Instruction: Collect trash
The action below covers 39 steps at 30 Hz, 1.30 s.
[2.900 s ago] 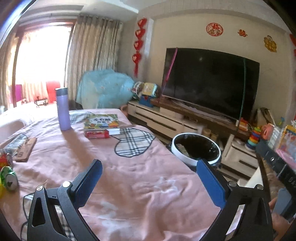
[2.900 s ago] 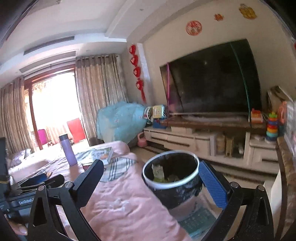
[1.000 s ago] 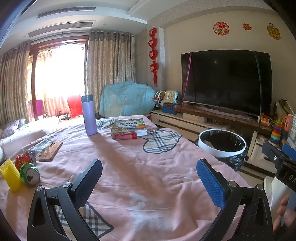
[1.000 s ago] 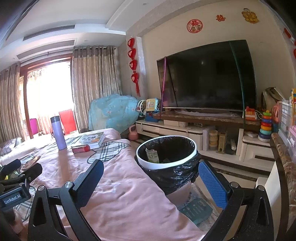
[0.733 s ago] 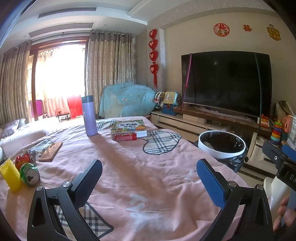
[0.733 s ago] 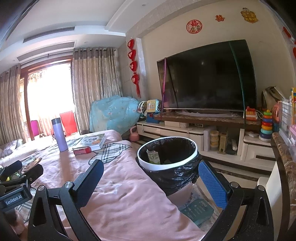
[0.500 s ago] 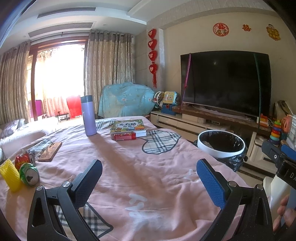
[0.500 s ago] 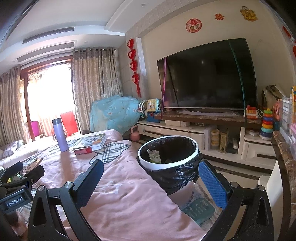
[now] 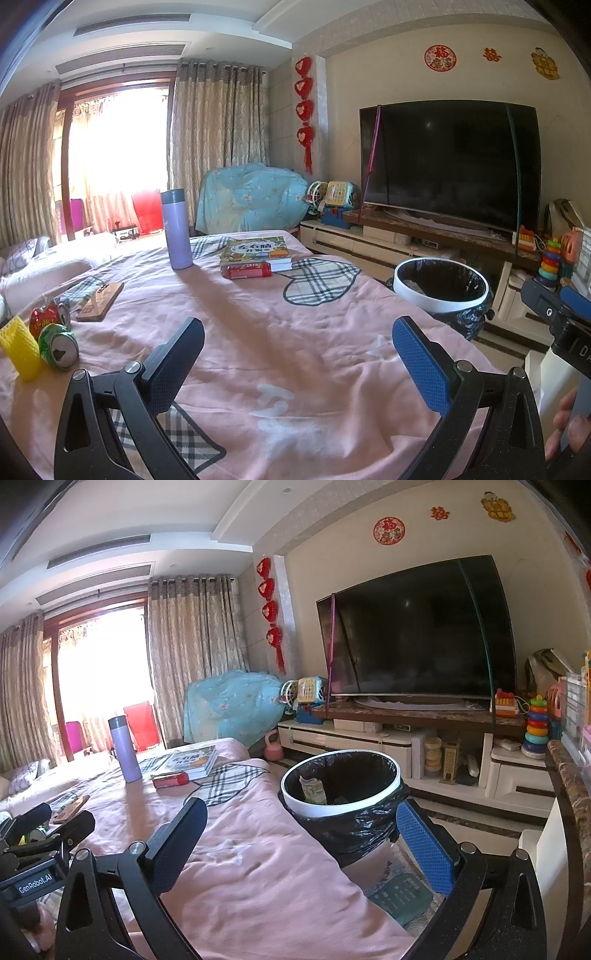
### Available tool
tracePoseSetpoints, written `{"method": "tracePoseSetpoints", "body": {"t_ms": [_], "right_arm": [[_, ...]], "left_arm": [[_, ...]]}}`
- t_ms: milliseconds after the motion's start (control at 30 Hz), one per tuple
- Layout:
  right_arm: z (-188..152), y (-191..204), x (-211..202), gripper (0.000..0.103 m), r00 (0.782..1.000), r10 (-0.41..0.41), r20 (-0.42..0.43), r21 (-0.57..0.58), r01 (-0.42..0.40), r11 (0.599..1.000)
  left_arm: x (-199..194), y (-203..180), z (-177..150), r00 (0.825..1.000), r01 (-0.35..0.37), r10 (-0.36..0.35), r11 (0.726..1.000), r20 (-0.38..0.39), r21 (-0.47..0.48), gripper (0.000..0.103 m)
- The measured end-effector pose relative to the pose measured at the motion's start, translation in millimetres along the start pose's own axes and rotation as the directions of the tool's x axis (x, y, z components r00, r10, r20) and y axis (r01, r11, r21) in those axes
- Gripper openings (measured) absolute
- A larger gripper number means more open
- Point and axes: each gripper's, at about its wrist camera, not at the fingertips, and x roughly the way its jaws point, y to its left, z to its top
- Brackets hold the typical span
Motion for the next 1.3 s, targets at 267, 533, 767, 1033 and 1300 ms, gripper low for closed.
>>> {"method": "tracePoseSetpoints", "body": {"t_ms": [267,533,767,1033,1300], "right_arm": [[0.2,-0.3,0.4,0.103,1.000,0.003,0.002,0.004,-0.003,1.000],[0.1,1.2,-0.2,0.103,1.000,0.007,0.001,0.004,-0.007,1.000],[-0.4,2.2,-0.3,0.103,1.000,0.010,0.001,0.004,-0.010,1.000],[-1.5,4.4,0.9,0.103,1.000,0.018,0.003,0.001,-0.018,1.000],[-2.4,5.0,2.0,0.103,1.000,0.031,0.000,0.005,-0.031,1.000]], "left_arm": [[-0.9,-0.2,-1.4,1.000,0.002,-0.002,1.000,-0.003,0.000,0.102],[-2.0,-0.4,-2.3,1.000,0.002,-0.002,1.000,-0.002,0.002,0.102],[-2.0,-0.8,-2.5,1.000,0.004,-0.004,1.000,-0.003,0.001,0.102],[-1.3,-1.2,-3.6,1.000,0.008,-0.008,1.000,-0.010,0.001,0.102],[1.4,-0.2,-2.9,1.000,0.015,-0.015,1.000,-0.019,0.001,0.102]]}}
